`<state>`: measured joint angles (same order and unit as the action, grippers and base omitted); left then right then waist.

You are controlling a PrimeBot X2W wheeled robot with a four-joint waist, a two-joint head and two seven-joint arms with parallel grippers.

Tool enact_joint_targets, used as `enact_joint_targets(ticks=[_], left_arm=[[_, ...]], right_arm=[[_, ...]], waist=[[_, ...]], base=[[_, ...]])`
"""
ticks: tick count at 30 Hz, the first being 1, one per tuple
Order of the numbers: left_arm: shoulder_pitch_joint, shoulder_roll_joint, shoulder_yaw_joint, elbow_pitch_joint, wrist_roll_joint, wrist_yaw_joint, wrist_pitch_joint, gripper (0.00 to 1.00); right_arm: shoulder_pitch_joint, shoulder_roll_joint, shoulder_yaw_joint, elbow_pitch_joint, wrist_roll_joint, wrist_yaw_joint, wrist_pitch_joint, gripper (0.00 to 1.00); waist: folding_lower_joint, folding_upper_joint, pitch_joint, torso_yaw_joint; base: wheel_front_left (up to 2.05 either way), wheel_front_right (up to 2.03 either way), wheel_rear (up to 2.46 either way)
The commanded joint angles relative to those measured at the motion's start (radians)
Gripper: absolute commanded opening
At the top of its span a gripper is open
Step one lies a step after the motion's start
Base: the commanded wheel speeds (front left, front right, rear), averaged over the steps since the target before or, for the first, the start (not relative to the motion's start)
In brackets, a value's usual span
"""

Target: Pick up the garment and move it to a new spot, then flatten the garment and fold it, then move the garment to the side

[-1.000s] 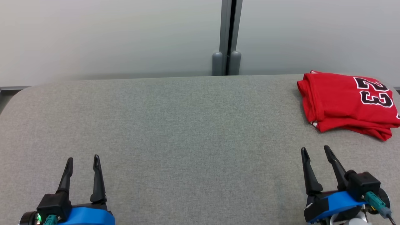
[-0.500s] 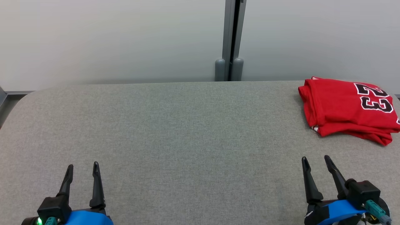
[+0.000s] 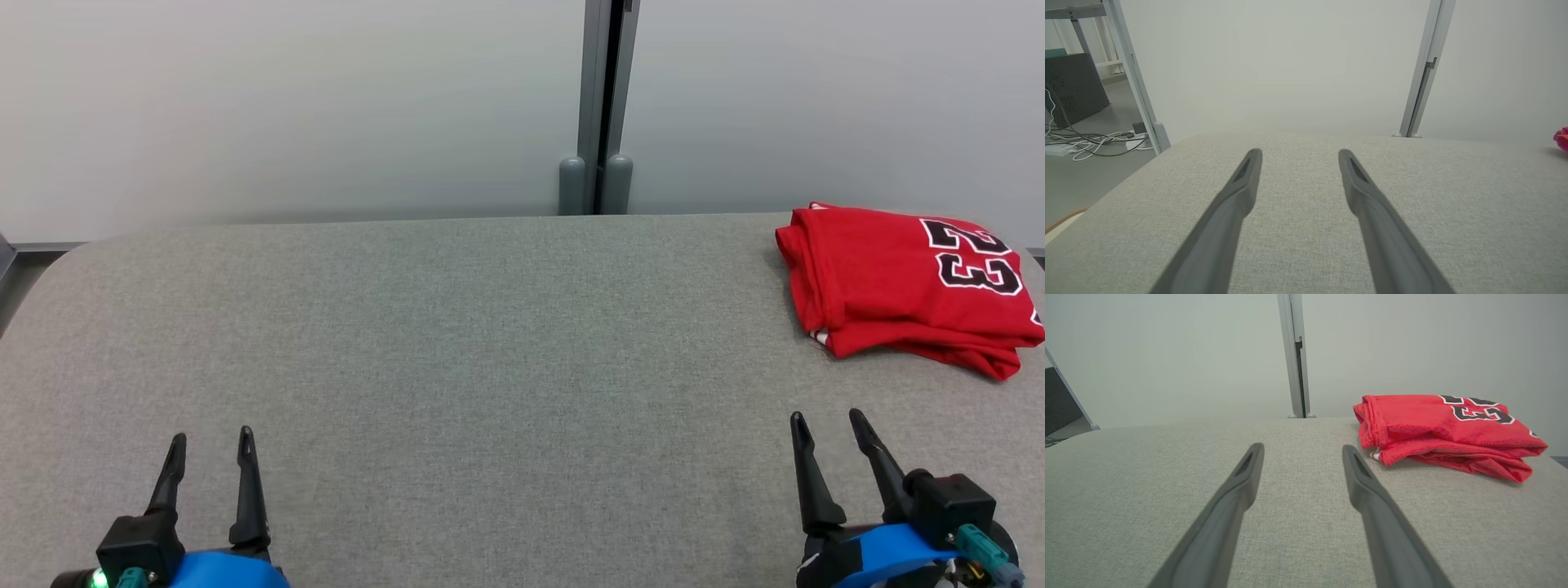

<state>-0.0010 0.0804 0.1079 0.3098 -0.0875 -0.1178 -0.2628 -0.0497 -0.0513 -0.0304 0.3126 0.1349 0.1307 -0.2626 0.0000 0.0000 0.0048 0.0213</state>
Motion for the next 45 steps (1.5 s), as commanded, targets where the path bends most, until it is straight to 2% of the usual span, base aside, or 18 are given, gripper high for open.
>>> enact_joint_targets(ticks=[1,5,17,45], left_arm=[[0.0,0.001,0.0,0.003,0.005,0.007,0.0,0.0],[0.007,-0.009,0.006,0.038,-0.006,0.006,0.01,0.0],[-0.017,-0.012,0.011,0.026,-0.251,0.003,0.075,0.0],[-0.049,-0.018,0.005,-0.012,-0.694,-0.003,0.176,0.0]], right_arm=[[0.0,0.0,0.0,0.002,0.001,0.0,0.0,0.0],[0.003,0.004,-0.001,0.036,0.008,0.0,0.009,0.0],[-0.01,0.003,-0.017,0.019,0.246,0.0,0.071,0.0],[-0.029,0.001,-0.039,-0.015,0.673,0.0,0.175,0.0]], waist=[[0.0,0.0,-0.001,0.0],[0.0,0.0,-0.001,0.0],[0.0,0.0,-0.001,-0.002],[0.0,0.0,-0.001,-0.007]], base=[[0.0,0.0,0.0],[0.0,0.0,0.0],[0.0,0.0,0.0],[0.0,0.0,0.0]])
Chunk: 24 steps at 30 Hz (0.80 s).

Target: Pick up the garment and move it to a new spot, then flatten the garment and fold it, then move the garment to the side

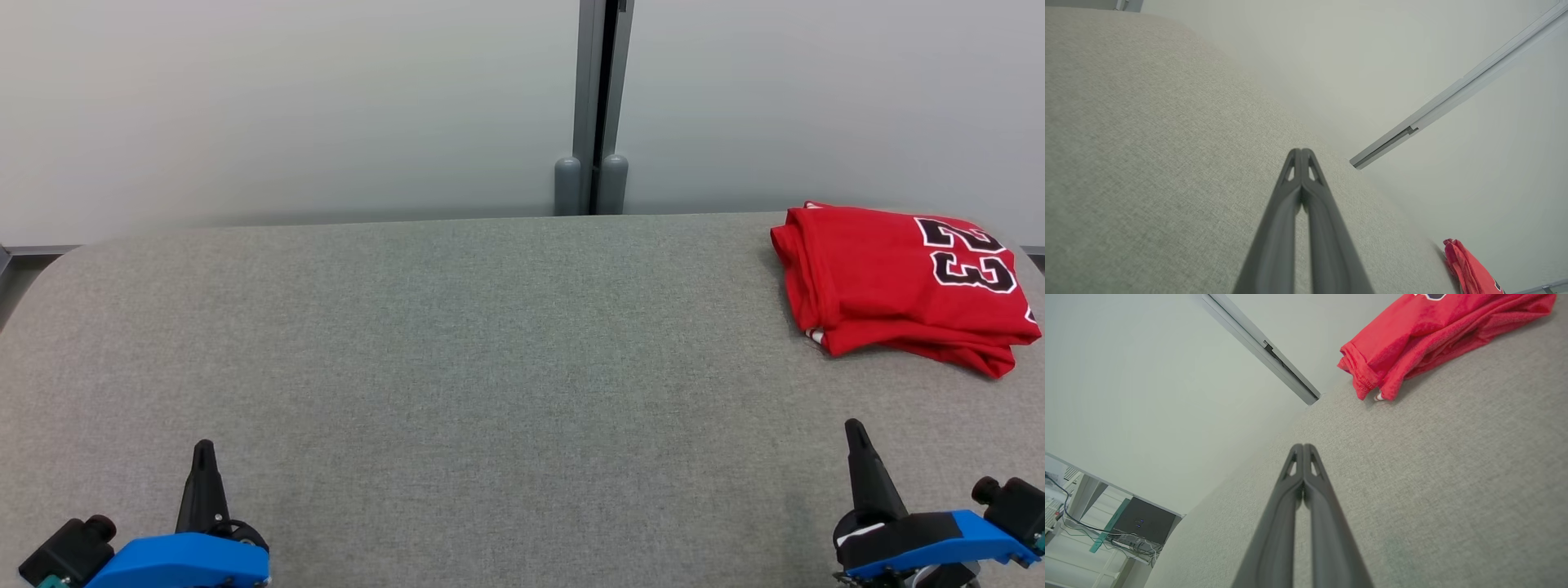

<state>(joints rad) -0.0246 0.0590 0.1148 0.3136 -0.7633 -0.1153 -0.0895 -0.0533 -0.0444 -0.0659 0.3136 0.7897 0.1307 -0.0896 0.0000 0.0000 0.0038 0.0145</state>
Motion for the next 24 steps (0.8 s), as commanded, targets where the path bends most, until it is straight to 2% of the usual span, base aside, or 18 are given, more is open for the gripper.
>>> enact_joint_targets(ticks=[1,24], left_arm=[[-0.027,0.004,-0.002,-0.017,-0.032,-0.006,0.006,0.0],[-0.051,-0.001,-0.001,-0.036,-0.318,-0.01,0.076,0.0]], right_arm=[[-0.027,-0.006,-0.004,-0.017,0.032,0.0,0.006,0.0],[-0.039,-0.007,-0.021,-0.037,0.31,0.0,0.077,0.0]], waist=[[0.0,0.0,0.0,0.0],[0.0,0.0,0.0,-0.004]], base=[[0.0,0.0,0.0],[0.0,0.0,0.0]])
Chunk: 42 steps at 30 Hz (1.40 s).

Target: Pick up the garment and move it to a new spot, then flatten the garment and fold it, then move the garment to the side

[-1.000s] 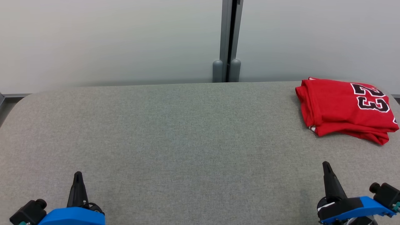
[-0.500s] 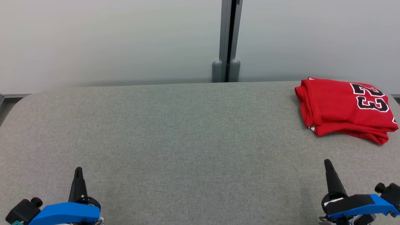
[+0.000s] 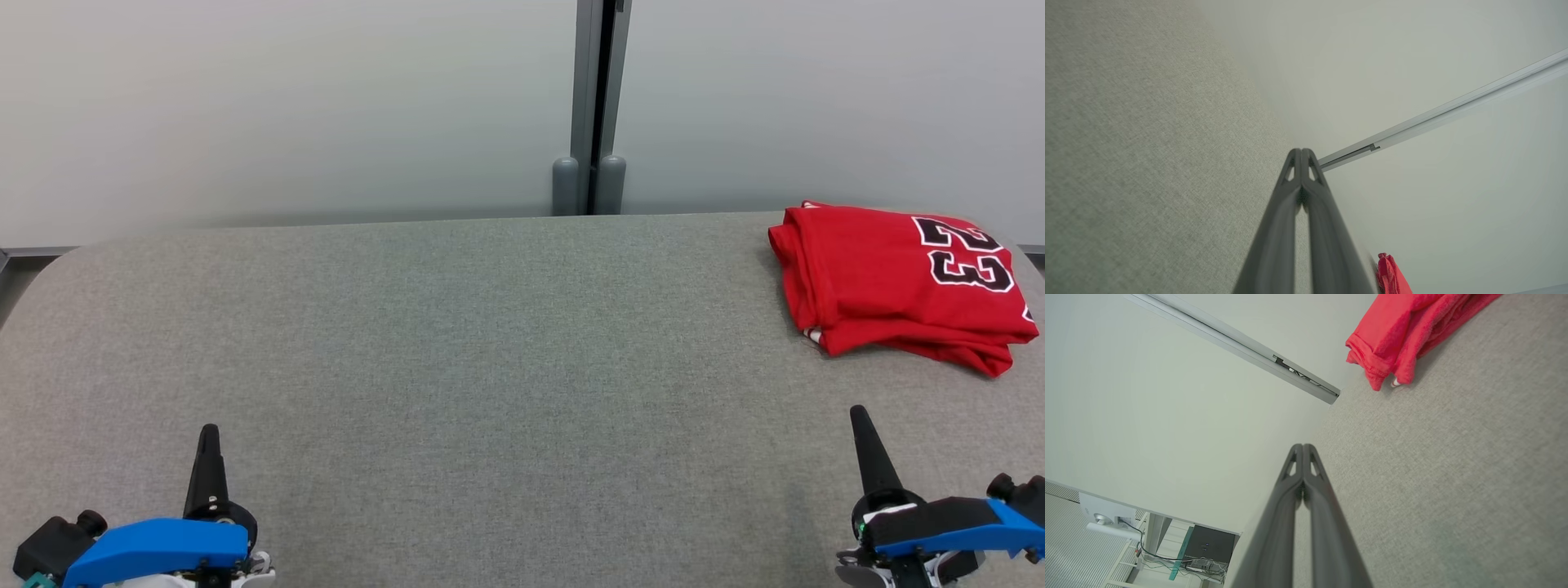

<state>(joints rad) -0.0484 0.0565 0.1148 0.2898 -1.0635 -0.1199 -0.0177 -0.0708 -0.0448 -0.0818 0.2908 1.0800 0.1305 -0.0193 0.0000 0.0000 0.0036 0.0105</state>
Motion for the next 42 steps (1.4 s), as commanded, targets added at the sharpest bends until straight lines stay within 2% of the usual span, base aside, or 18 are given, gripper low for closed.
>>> enact_joint_targets(ticks=[1,42], left_arm=[[-0.029,0.002,-0.001,-0.013,-0.029,-0.006,0.007,0.0],[-0.057,-0.005,-0.001,-0.038,-0.41,-0.012,0.101,0.0]], right_arm=[[-0.022,-0.007,-0.005,-0.015,0.03,0.0,0.008,0.0],[-0.037,-0.008,-0.026,-0.04,0.399,0.0,0.102,0.0]], waist=[[0.0,0.0,0.0,0.0],[0.0,0.0,0.0,-0.007]], base=[[0.0,0.0,0.0],[0.0,0.0,0.0]])
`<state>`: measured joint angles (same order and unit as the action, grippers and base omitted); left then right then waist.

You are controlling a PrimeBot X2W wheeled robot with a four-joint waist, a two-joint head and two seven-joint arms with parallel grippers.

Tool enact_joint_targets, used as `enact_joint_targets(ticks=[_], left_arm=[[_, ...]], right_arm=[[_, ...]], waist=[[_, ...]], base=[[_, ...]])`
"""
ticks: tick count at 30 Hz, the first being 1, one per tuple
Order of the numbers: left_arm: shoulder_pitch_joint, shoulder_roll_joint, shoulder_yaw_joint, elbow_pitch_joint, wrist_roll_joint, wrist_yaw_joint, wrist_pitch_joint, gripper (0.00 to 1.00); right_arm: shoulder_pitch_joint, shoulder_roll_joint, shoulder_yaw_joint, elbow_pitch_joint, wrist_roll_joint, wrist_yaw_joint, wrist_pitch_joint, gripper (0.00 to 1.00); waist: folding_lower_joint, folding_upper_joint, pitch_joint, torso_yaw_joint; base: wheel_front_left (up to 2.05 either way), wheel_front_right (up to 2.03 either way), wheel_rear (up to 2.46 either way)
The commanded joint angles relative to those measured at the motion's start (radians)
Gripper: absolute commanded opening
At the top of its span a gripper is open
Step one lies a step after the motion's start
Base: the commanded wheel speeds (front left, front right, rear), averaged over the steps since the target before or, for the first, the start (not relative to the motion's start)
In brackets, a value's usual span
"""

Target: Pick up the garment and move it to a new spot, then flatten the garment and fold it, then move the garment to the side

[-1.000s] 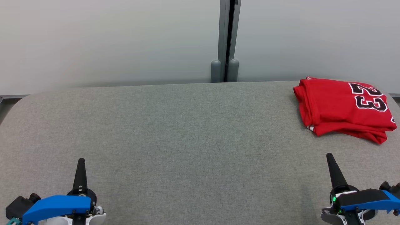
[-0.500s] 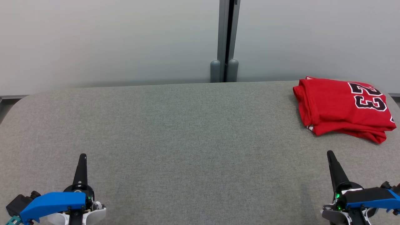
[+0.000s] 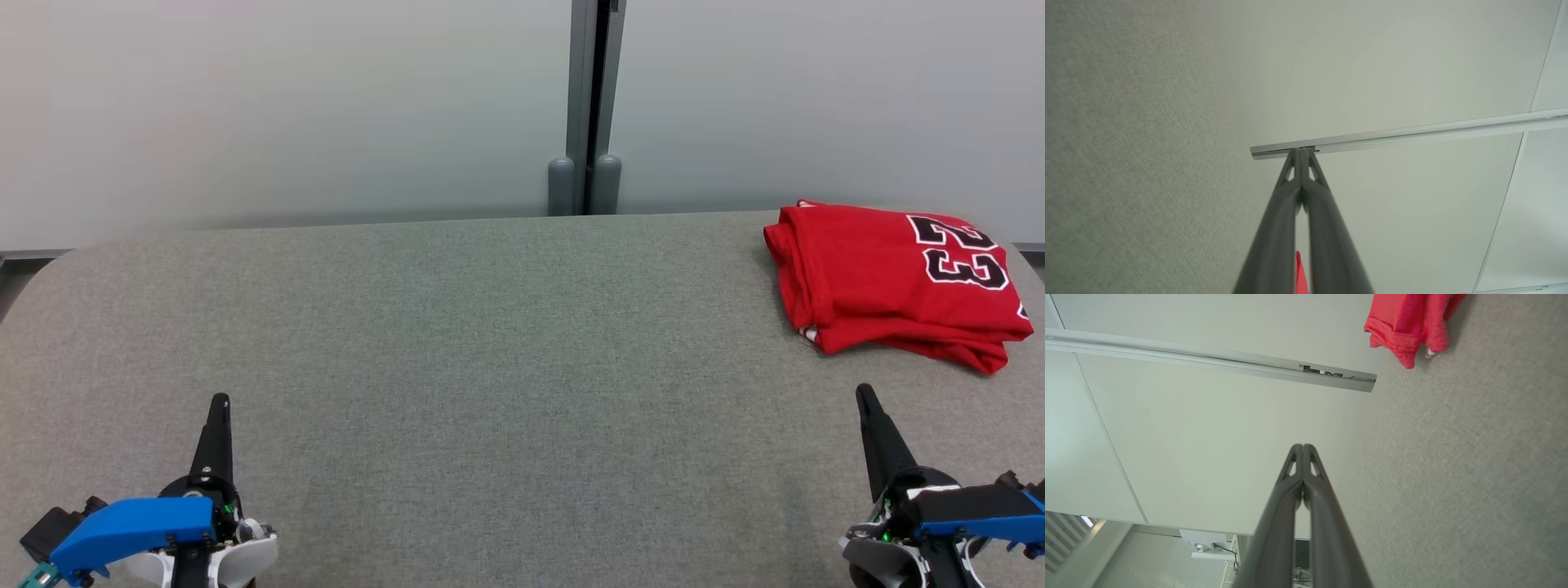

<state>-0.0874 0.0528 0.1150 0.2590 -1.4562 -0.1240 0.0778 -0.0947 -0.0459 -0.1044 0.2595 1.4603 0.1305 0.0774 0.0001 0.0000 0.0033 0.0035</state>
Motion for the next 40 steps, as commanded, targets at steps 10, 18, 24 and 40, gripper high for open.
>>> enact_joint_targets(ticks=[10,18,24,40], left_arm=[[-0.025,-0.002,-0.001,-0.012,-0.086,-0.01,0.022,0.0],[-0.025,-0.003,-0.001,-0.016,-0.143,-0.011,0.036,0.0],[-0.027,-0.004,-0.001,-0.016,-0.157,-0.011,0.041,0.0],[-0.027,-0.004,-0.001,-0.016,-0.158,-0.011,0.041,0.0]], right_arm=[[-0.016,-0.007,-0.008,-0.013,0.085,0.0,0.022,0.0],[-0.02,-0.007,-0.011,-0.016,0.14,0.0,0.036,0.0],[-0.021,-0.007,-0.012,-0.017,0.154,0.0,0.04,0.0],[-0.021,-0.007,-0.012,-0.017,0.154,0.0,0.04,0.0]], waist=[[-0.0001,0.0,0.0,-0.002],[-0.0001,0.0,0.0,-0.003],[-0.0001,0.0,0.0,-0.003],[-0.0001,0.0,0.0,-0.003]], base=[[0.0,0.0,0.0],[0.0,0.0,0.0],[0.0,0.0,0.0],[0.0,0.0,0.0]])
